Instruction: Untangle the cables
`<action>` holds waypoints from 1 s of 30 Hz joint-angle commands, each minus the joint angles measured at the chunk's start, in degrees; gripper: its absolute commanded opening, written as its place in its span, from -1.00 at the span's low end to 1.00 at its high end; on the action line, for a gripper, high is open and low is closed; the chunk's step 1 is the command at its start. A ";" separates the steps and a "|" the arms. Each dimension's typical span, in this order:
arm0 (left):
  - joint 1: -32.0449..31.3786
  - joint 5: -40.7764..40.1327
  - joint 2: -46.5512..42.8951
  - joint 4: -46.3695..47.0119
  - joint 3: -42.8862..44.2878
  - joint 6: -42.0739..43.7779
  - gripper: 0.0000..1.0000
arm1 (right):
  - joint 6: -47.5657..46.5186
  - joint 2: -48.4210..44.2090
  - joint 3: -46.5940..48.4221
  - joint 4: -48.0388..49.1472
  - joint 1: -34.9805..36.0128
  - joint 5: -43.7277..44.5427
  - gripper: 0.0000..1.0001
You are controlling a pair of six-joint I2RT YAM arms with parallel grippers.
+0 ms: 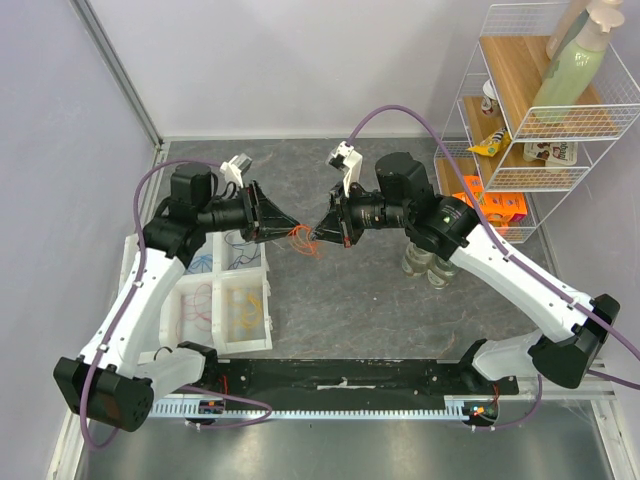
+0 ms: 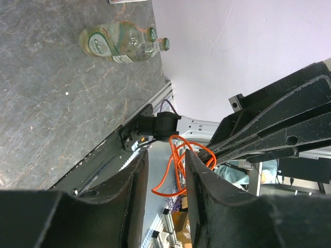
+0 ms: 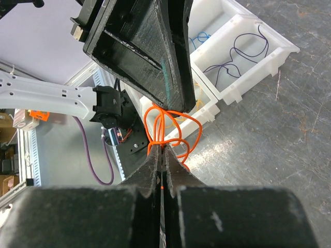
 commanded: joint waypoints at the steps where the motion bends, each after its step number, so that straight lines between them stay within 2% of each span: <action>1: 0.02 3.56 -2.02 4.46 -0.74 -2.89 -0.19 | -0.21 -0.65 0.36 2.33 -0.23 -0.80 -1.00; 7: 3.26 -3.64 -9.21 4.89 -5.39 -3.67 -0.19 | -0.21 -1.62 0.01 2.06 -0.23 2.01 -1.00; 12: 5.82 -4.35 -16.25 15.43 -13.92 -10.09 -0.09 | -0.04 -1.27 0.27 2.06 -0.23 1.40 -1.00; 17: 5.64 -6.29 -18.55 14.23 -14.11 -4.66 -0.07 | 0.14 -0.92 0.36 2.32 -0.23 0.87 -1.00; 20: 4.68 -8.75 -17.94 10.01 -12.26 0.35 -0.11 | 0.40 -0.74 0.63 2.41 -0.23 0.43 -1.00; 30: -2.79 -10.77 -16.26 13.87 -13.14 -1.92 -0.16 | 0.67 -0.13 1.33 2.68 -0.23 -0.10 -1.00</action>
